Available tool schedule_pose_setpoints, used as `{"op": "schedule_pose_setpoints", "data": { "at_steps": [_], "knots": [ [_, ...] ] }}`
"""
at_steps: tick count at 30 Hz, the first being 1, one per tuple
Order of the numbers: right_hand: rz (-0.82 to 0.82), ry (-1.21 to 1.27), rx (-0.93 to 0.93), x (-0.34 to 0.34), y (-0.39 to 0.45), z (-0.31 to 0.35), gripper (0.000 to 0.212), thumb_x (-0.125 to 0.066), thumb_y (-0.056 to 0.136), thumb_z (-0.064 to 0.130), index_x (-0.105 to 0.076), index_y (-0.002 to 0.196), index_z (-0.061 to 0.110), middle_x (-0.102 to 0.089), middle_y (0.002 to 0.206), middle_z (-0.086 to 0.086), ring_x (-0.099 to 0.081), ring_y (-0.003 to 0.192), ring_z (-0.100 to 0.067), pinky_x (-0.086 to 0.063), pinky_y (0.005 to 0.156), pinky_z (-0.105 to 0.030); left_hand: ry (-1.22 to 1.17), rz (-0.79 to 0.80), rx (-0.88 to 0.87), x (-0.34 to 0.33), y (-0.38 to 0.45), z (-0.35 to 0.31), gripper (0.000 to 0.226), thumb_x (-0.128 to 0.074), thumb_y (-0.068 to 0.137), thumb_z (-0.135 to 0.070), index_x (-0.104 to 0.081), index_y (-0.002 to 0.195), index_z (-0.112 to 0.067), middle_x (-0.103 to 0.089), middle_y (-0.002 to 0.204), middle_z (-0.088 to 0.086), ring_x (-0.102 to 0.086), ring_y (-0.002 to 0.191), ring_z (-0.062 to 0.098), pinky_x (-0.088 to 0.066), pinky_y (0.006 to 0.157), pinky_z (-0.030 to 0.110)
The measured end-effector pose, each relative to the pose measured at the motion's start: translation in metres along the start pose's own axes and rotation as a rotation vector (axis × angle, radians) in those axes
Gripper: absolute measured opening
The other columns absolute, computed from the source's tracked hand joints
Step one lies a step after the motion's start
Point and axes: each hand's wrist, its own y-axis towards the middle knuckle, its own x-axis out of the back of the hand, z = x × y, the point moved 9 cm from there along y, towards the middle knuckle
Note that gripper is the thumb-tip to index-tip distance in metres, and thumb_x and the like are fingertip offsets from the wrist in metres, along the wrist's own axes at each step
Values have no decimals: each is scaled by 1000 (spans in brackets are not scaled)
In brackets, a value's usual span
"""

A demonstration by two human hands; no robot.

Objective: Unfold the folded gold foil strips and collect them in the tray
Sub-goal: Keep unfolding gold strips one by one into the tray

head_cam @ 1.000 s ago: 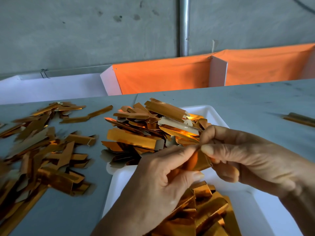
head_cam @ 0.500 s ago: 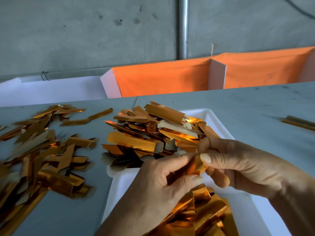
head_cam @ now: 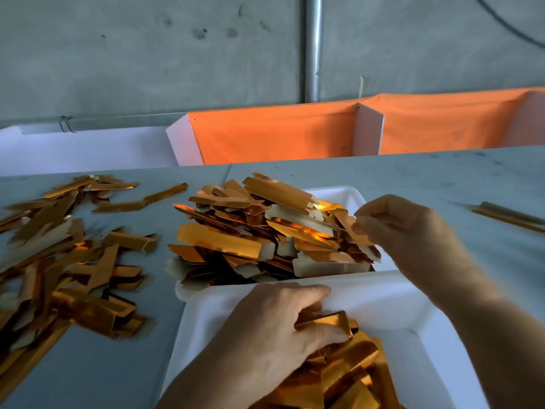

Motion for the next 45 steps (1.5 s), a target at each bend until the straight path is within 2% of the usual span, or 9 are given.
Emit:
{"op": "schedule_pose_setpoints", "data": {
  "at_steps": [3,7,15,20,25,32,37,41,45],
  "knots": [
    [127,-399,-10,-27,10,-13,12,-58,91,25,-68,99,25,-70,95,-1,-63,86,-21,-51,71,-27,42,-71,-17,7,-1,-3,55,-49,79,-62,-53,129,-38,-63,114,-23,-55,99,-10,-44,85,6],
    [292,-792,-82,-58,21,-41,22,-48,92,24,-57,112,23,-49,78,1,-54,80,-23,-39,64,-29,92,-216,-23,20,-2,-1,35,-50,91,-46,-57,125,-38,-63,113,-23,-54,99,-9,-41,86,4],
    [338,-851,-149,-73,39,-57,50,-55,89,23,-33,133,18,-39,74,0,-49,83,-26,-40,68,-33,125,-234,-63,19,-1,-5,36,-48,93,-42,-54,128,-37,-61,119,-22,-54,106,-6,-39,90,6],
    [235,-963,-138,-66,47,-50,37,-52,90,15,-41,124,14,-58,113,-9,-58,106,-30,-37,71,-33,119,-239,-75,17,-1,-4,36,-48,93,-44,-54,128,-38,-61,117,-24,-54,105,-7,-41,92,8],
    [274,-1076,-73,-74,51,-45,39,-54,88,13,-46,126,15,-59,116,-6,-59,109,-28,-37,72,-31,113,-231,-71,16,0,-4,38,-47,92,-45,-54,128,-38,-60,119,-24,-54,107,-8,-43,95,12],
    [103,-1156,-4,-48,49,-20,22,-51,89,14,-54,110,21,-49,75,1,-61,91,-27,-35,61,-29,129,-266,-81,18,0,1,34,-49,94,-39,-54,128,-40,-62,112,-25,-53,96,-11,-36,83,0],
    [19,-480,-66,-10,42,-15,11,-54,90,17,-60,100,18,-62,73,0,-59,67,-21,-43,56,-26,65,-335,-37,27,-1,4,32,-50,94,-36,-55,126,-39,-61,110,-26,-56,95,-10,-39,79,-3],
    [366,384,-272,-29,-4,-5,19,-63,86,3,-66,103,12,-58,59,-4,-51,46,-9,-43,46,-18,-216,-377,36,36,-2,12,34,-46,87,-51,-57,118,-44,-62,101,-28,-59,95,-11,-46,77,2],
    [703,449,-272,-53,-46,19,19,-67,82,8,-64,100,7,-61,65,-8,-55,50,-13,-45,47,-18,-701,-401,63,39,-2,22,29,-56,72,-50,-66,98,-43,-69,95,-27,-62,91,-12,-47,70,3]
  ]
}}
